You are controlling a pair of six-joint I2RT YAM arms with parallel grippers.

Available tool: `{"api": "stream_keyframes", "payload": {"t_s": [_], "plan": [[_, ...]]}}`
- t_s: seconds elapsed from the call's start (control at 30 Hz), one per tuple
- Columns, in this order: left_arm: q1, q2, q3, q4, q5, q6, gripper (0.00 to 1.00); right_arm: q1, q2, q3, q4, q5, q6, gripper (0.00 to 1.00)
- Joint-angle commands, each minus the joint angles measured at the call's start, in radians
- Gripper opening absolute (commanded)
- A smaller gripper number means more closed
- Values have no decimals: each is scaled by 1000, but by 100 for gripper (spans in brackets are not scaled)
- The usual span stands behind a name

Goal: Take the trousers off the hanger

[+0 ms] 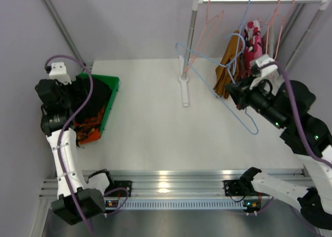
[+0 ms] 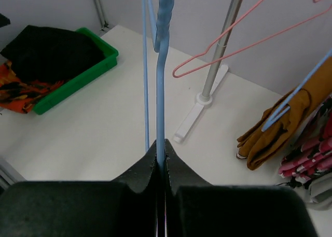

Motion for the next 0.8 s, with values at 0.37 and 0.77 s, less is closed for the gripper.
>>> {"api": "stream_keyframes", "payload": {"t_s": [0.37, 0.77], "plan": [[-9, -47, 227, -188, 177, -116, 99, -125, -133, -92, -121, 295, 153, 0], [-55, 16, 331, -310, -63, -99, 99, -136, 294, 275, -73, 476, 128, 0]]}}
